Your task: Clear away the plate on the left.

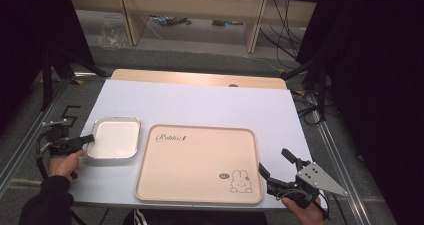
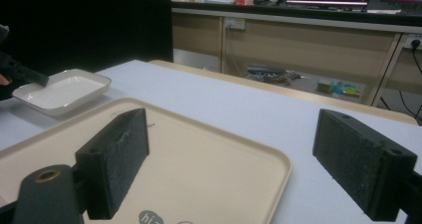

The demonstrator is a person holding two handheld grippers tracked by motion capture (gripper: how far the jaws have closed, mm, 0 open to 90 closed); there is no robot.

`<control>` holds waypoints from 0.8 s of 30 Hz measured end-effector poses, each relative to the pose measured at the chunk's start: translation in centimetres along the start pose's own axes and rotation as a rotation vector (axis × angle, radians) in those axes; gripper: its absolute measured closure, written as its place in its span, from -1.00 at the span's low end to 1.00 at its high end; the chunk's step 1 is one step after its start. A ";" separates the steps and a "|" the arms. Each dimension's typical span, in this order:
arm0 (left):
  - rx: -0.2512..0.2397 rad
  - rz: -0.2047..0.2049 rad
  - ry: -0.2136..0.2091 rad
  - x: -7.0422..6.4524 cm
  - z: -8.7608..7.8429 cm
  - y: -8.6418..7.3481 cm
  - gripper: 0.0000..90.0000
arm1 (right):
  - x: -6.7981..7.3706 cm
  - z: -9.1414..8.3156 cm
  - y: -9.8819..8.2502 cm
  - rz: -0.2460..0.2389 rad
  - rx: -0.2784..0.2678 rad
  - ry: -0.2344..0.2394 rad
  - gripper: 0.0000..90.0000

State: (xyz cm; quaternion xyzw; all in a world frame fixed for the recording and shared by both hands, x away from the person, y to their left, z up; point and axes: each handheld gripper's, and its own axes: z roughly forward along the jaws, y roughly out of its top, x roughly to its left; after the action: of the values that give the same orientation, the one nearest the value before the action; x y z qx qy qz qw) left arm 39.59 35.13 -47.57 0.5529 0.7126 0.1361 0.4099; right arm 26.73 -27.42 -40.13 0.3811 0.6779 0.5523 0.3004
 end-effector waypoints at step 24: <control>-0.038 0.019 -0.093 -2.5 -0.7 0.4 0.96 | -0.3 0.0 0.1 -0.032 -0.018 -0.003 -0.66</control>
State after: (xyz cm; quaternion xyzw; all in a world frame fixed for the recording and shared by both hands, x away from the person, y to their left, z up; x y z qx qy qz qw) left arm 39.50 33.19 -45.77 0.5575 0.6848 0.1275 0.4516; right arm 26.84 -27.65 -40.07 0.3683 0.6785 0.5528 0.3136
